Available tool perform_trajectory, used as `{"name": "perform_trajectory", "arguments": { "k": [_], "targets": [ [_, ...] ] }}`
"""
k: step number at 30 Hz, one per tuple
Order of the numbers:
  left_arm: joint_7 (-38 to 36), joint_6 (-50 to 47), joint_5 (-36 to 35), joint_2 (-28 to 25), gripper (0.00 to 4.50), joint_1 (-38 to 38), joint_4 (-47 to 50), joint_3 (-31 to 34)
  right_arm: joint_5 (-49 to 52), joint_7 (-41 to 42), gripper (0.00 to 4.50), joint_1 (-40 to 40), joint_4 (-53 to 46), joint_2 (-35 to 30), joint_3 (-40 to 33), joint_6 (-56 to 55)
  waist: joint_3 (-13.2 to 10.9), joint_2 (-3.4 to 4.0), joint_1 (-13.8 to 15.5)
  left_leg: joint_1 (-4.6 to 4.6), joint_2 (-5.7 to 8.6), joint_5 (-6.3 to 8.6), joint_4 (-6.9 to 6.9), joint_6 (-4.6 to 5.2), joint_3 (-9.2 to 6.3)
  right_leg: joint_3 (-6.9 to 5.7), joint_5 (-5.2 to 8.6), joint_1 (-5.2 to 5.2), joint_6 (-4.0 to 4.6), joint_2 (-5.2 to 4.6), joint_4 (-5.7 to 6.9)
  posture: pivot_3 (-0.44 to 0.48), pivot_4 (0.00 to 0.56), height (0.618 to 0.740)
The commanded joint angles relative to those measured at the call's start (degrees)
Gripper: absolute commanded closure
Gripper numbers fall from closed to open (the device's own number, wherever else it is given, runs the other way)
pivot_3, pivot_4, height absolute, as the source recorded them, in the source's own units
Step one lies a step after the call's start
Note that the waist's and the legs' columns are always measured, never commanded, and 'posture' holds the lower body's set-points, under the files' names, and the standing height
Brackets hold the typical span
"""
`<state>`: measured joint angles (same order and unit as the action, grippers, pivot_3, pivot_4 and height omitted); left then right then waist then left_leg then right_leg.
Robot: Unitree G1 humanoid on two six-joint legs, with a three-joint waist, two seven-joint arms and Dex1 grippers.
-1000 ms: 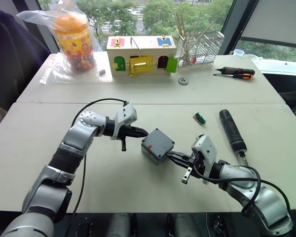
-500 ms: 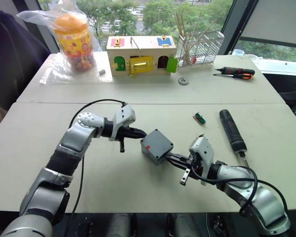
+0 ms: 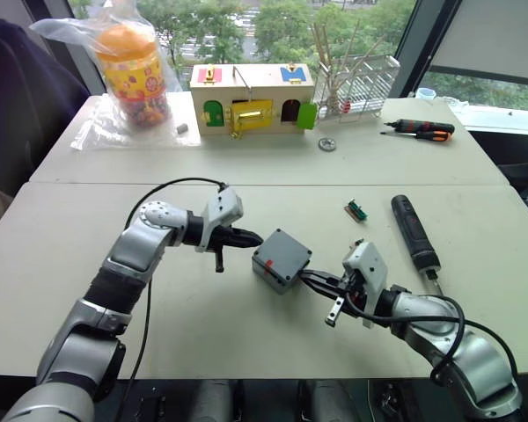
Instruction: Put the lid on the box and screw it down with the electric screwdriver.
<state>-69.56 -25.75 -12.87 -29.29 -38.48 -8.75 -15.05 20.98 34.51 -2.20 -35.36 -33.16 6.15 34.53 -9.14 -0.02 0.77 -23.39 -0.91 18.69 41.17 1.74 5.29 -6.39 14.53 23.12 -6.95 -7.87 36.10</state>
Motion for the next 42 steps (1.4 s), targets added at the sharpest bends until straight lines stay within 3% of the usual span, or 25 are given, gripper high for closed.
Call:
{"name": "perform_trajectory", "arguments": {
  "k": [1, 42],
  "targets": [
    [-0.5, 0.5, 0.0, 0.7, 4.50, 0.1, 2.6, -1.3, 0.7, 0.3, 4.45, 0.3, -1.9, 0.4, 0.0, -0.6, 0.0, 0.00, 0.0, 0.00, 0.00, 0.00, 0.00, 0.00, 0.00, 0.00, 0.00, 0.00, 0.00, 0.00, 0.00, 0.000, 0.150, 0.711],
    [0.3, -0.7, 0.2, 0.7, 4.50, 0.2, 3.0, -0.2, -0.9, 0.7, 4.45, 1.9, -0.1, 0.9, 1.3, -1.2, 0.0, 0.00, 0.0, 0.00, 0.00, 0.00, 0.00, 0.00, 0.00, 0.00, 0.00, 0.00, 0.00, 0.00, 0.00, 0.000, 0.150, 0.711]
  ]
}}
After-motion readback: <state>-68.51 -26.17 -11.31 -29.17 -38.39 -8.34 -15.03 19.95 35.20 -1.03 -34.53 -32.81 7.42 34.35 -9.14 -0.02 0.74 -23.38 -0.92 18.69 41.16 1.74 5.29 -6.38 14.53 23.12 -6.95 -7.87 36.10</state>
